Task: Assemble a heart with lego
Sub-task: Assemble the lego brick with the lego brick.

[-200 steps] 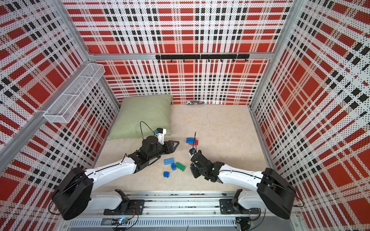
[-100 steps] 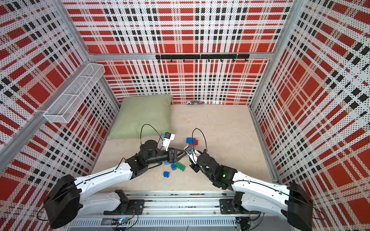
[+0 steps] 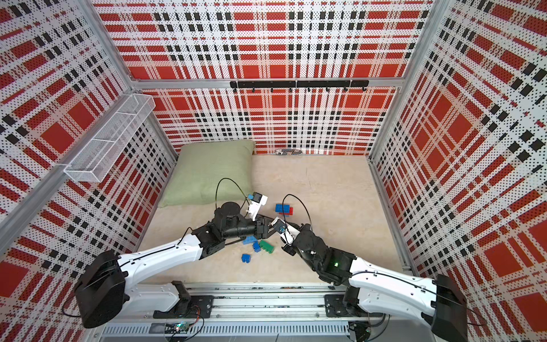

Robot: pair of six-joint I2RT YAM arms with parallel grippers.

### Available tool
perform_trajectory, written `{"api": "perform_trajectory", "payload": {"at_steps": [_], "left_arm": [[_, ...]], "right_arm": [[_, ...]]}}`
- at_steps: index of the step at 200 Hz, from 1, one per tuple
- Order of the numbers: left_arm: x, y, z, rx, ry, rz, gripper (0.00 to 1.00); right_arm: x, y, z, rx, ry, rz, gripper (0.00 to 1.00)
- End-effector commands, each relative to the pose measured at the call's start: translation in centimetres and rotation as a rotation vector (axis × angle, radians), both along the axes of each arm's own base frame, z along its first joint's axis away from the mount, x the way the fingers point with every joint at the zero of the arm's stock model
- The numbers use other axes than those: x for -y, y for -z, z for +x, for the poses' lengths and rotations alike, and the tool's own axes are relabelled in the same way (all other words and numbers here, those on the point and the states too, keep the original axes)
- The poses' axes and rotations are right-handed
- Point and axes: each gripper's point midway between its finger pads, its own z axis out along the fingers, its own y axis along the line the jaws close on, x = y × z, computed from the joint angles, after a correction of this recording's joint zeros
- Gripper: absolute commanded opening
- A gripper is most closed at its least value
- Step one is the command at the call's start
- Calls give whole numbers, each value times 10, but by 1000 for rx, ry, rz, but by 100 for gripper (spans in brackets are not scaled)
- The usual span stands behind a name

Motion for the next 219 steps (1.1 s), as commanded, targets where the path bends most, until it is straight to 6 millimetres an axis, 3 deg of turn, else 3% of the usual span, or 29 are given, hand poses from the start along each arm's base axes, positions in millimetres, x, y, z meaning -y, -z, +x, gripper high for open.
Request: {"api": "perform_trajectory", "payload": {"at_steps": [1,43,95,122,138,164,183,206,219], "left_arm": [[0,0,-1,13,15,20,54],[20,-21,-12,20,113,-67,41],[24,-29,-7,27,109,-79,23],[20,-39,5,66,55,-82,20],[8,-48,28,110,-41,-79,20],[-15,-71,67,247,-182,-98,20],[-30,-81,90,354,-296,-114,20],[-26,-93,89,498,-285,-150,20],[-17,-101,78,580,-244,-179,20]], "right_arm": [[6,-16,0,51,20,43,21],[8,-16,1,64,30,44,21],[13,-21,0,90,34,48,28],[17,-25,2,93,56,59,56],[22,-34,1,72,71,121,75],[44,-45,10,-109,129,347,90],[56,-56,14,-312,113,607,90],[74,-65,25,-590,166,965,86],[77,-68,30,-759,145,1162,84]]}}
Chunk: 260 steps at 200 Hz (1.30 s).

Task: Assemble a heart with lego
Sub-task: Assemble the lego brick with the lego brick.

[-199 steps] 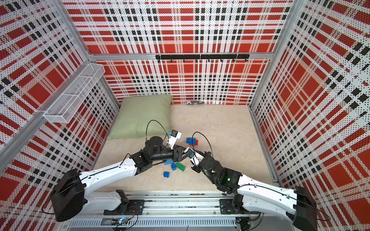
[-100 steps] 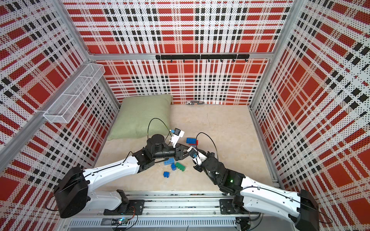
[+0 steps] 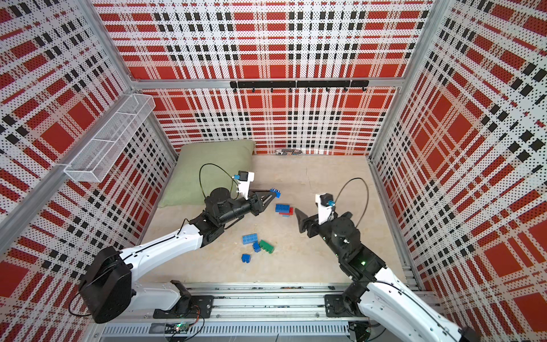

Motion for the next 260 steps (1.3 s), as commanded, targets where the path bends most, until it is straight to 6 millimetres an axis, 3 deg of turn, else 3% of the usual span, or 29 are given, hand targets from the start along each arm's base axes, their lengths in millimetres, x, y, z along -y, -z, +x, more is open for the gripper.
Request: {"api": "perform_trajectory", "payload": {"at_steps": [1,30,82,111,161,223,260], "left_arm": [[9,-27,-10,247,10,-28,20],[22,-39,-33,425,69,-45,20],[47,-43,-56,570,176,-72,20],[57,-43,-62,589,210,-84,19],[60,-52,-68,603,222,-124,19],[63,-49,-61,589,207,-120,18],[65,-46,-58,584,211,-115,18]], "right_arm": [[-18,-5,-12,-345,-172,516,84],[-28,-34,-16,-460,-359,995,81],[-36,-61,-20,-526,-419,1230,77],[-43,-61,-17,-549,-442,1275,70],[-40,-72,-14,-501,-472,1334,50],[-49,-76,-14,-502,-497,1279,45],[-49,-74,-13,-504,-488,1276,34]]}}
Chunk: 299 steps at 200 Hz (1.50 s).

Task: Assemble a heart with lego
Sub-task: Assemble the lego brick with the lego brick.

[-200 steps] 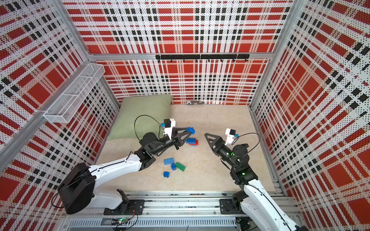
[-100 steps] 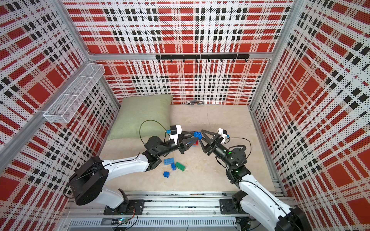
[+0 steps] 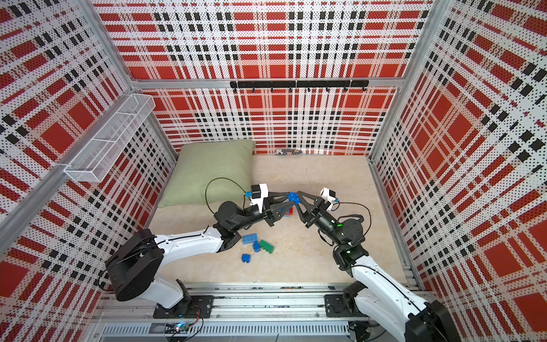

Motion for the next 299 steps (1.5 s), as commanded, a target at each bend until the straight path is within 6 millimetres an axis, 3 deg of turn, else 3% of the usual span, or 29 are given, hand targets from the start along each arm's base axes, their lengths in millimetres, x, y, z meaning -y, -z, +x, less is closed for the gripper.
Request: {"api": "perform_trajectory", "payload": {"at_steps": [1,42,73,83,101,125,148,174,225,260,278,299], "left_arm": [[2,-7,1,11,6,-15,18],[-1,-4,7,13,-22,7,21],[-7,-1,13,-15,-67,34,61],[-11,1,17,-41,-99,45,72],[-27,5,24,-107,-161,45,74],[-54,20,41,-279,-274,19,75],[-80,53,61,-533,-306,-24,75],[-97,111,92,-814,-393,1,75],[-85,181,118,-1000,-445,123,74],[-72,202,128,-1029,-415,171,71],[-62,217,130,-1068,-368,200,68],[-62,233,134,-1087,-392,231,66]], "right_arm": [[-1,-21,-6,69,-10,15,34],[0,-17,-2,85,32,-45,23],[9,-7,13,120,124,-196,21],[18,5,23,111,165,-259,21],[33,33,39,97,246,-374,18],[33,71,56,117,281,-559,18],[29,103,68,158,285,-681,17],[25,140,77,158,279,-730,17],[14,185,102,146,263,-749,18],[8,202,115,148,258,-723,19],[2,201,118,172,250,-677,20],[1,210,124,159,259,-679,21]]}}
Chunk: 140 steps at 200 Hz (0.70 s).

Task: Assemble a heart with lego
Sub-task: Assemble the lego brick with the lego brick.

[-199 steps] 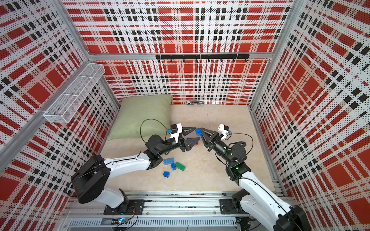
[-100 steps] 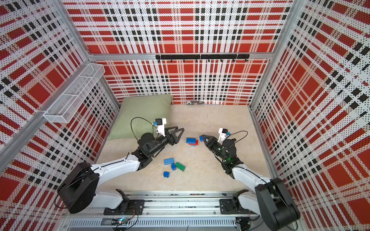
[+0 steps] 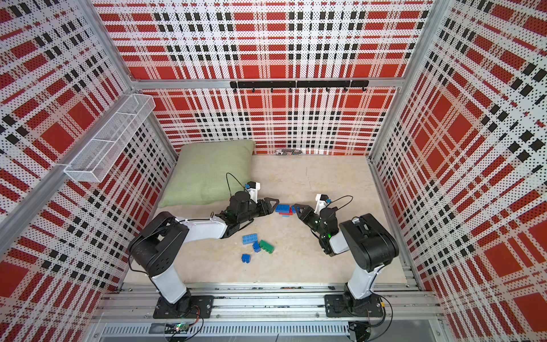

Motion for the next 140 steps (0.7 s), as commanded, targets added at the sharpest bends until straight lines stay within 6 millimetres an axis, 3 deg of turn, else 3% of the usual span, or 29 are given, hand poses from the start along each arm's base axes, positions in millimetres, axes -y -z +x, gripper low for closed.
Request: {"api": "perform_trajectory", "payload": {"at_steps": [1,54,140], "left_arm": [[3,14,2,-36,23,20,66],[0,38,7,-71,18,63,63],[8,44,8,-77,33,62,50]], "right_arm": [[-6,-23,9,103,-5,46,21],[-12,-5,13,67,13,95,21],[-5,14,11,16,97,139,21]]}}
